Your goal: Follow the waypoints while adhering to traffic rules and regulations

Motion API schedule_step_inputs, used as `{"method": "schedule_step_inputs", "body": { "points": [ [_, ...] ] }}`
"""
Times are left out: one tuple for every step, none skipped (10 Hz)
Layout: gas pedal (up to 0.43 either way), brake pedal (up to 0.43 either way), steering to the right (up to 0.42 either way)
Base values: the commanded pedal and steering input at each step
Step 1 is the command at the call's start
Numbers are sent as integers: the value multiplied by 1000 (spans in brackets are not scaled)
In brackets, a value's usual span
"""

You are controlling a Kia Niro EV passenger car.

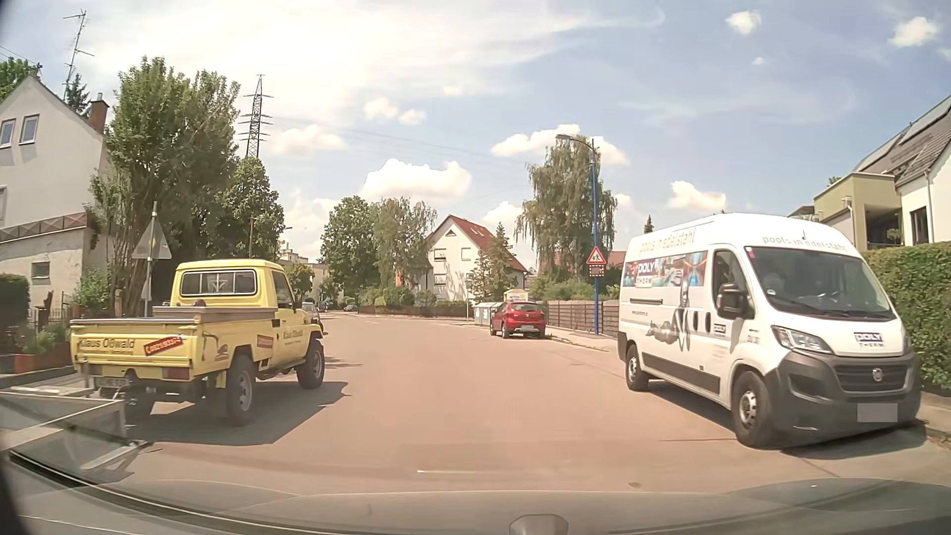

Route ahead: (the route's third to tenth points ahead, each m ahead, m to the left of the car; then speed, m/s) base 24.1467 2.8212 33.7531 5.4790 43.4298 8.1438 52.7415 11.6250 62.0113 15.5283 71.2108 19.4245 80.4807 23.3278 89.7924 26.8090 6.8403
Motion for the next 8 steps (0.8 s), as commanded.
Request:
{"method": "schedule_step_inputs", "body": {
  "points": [
    [87, 0, -12],
    [79, 0, -11],
    [79, 0, -10],
    [79, 0, -11],
    [79, 0, -12],
    [79, 0, -13],
    [79, 0, -14],
    [79, 0, -16]
  ]
}}
